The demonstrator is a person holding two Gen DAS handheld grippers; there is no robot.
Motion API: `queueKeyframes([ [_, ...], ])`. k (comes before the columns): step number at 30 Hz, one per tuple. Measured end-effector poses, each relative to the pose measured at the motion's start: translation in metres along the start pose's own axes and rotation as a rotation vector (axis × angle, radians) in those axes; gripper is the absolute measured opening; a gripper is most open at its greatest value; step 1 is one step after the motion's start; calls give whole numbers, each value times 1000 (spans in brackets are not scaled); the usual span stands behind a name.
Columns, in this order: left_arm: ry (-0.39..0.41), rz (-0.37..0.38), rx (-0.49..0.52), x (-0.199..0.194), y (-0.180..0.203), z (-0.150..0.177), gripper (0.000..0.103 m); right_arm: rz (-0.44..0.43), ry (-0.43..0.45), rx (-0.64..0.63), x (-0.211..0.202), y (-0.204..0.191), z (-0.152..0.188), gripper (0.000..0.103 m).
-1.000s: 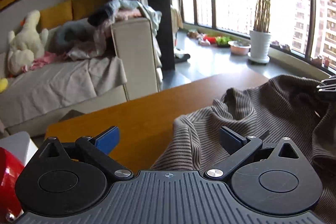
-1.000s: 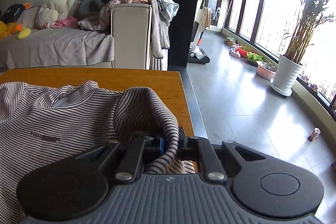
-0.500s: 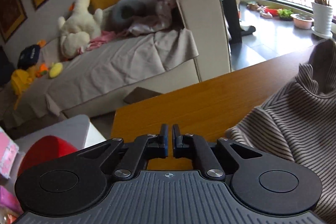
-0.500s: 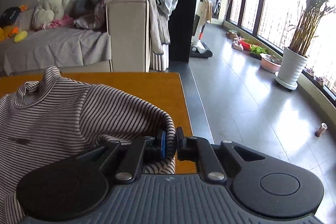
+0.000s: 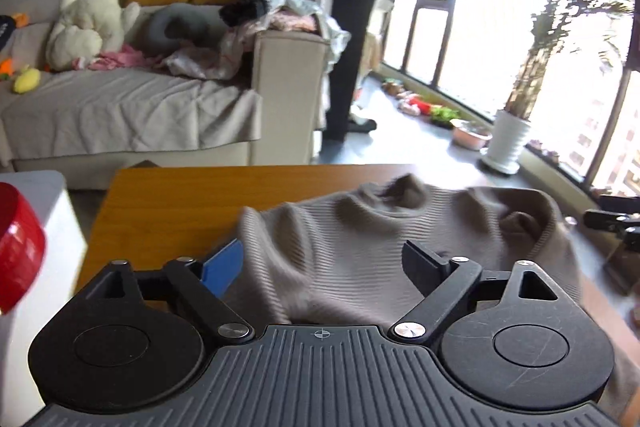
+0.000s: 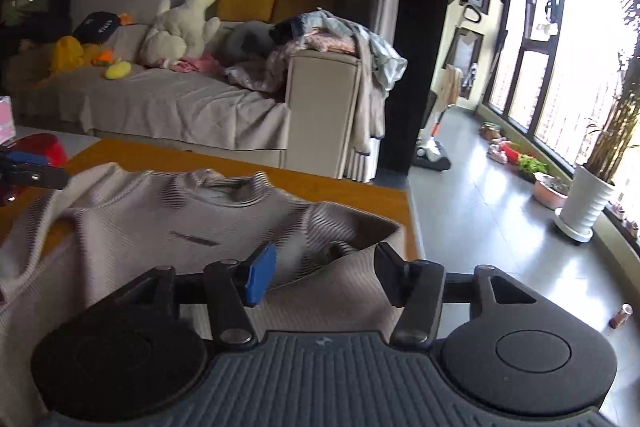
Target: Fold clothes
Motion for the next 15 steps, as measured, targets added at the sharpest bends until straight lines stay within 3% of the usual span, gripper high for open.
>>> queueKeyframes([
  [2,-20,76,20,12,30,23,98,-70,-64,-33,-1,-31,20,66],
  [4,-69,102,59,25,51,45,99,-19,-86,-132,9,-51,40,65],
  [6,-95,64,129,32,64,65,99,37,-101,-193,19,-59,55,52],
  [7,-98,48,158,32,67,70,99,46,-109,-175,24,-54,57,38],
  [10,-36,29,206,21,73,71,103,80,-125,-105,31,-32,48,13],
  [12,-33,26,210,21,71,72,103,128,-114,-64,31,-9,31,12],
  [15,-21,25,204,20,70,70,103,282,-34,-7,14,58,-12,12],
])
Point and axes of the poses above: each gripper's, at about its wrist camera, not at the fingertips, and x roughly the way its jaws point, y to its right, z to its underside, the point moved 7 cm from there along x, roughly the way its jaws point, and after that the axes turned 7 degrees about z, right-handed, at the moved point
